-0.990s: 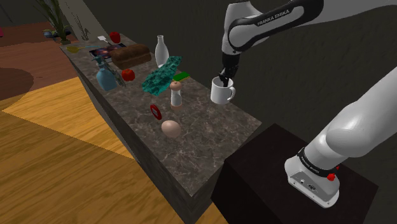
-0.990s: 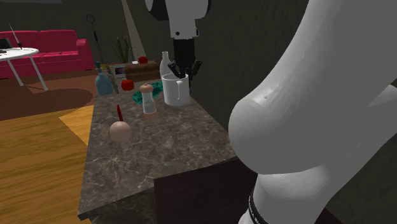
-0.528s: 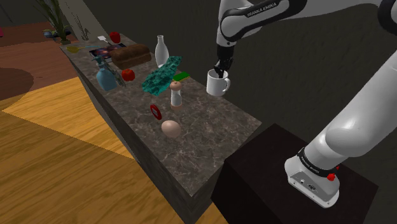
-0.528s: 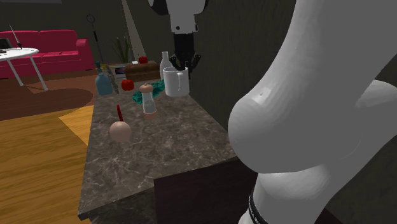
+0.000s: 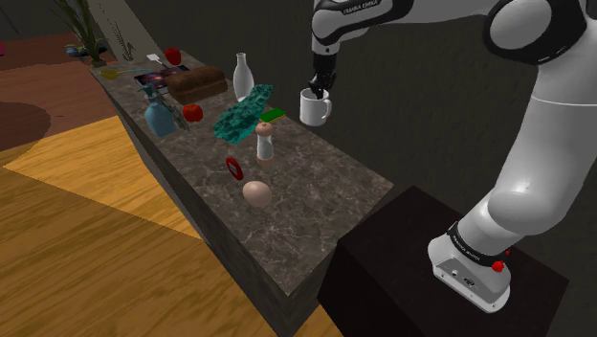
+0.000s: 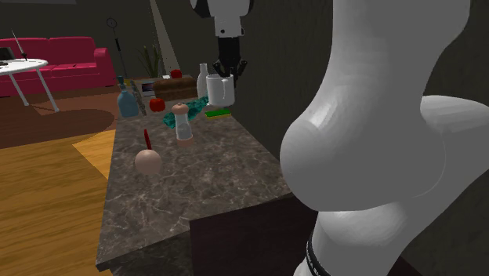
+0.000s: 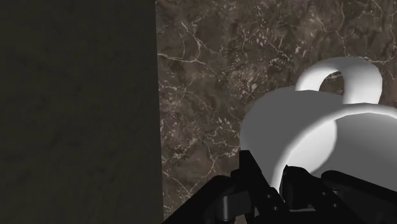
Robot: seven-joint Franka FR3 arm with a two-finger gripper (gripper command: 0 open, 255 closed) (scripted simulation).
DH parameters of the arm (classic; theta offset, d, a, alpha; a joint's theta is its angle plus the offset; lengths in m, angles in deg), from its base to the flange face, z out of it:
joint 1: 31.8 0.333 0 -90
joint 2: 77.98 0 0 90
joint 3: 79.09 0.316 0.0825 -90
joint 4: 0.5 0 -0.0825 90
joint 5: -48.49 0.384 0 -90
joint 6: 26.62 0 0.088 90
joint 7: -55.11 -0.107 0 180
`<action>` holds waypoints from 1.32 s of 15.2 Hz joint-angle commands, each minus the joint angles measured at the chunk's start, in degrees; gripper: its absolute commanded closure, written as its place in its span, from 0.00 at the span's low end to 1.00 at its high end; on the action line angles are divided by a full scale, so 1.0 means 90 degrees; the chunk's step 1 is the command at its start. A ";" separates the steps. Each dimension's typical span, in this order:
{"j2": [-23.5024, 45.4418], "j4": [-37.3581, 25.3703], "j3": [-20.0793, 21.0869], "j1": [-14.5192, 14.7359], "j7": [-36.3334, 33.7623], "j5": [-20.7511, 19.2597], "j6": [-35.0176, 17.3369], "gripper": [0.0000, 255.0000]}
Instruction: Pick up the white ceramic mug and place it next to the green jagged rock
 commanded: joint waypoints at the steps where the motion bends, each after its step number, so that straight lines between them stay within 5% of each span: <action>1: 0.0537 -0.0774 -0.0025 -0.0009 0.0042 -0.0029 0.0234 1.00; 7: 0.2597 -0.4129 -0.0115 -0.0052 0.0268 -0.0091 0.1527 1.00; 20: 0.2723 -0.3228 -0.0122 -0.0070 0.0245 -0.0103 0.0501 1.00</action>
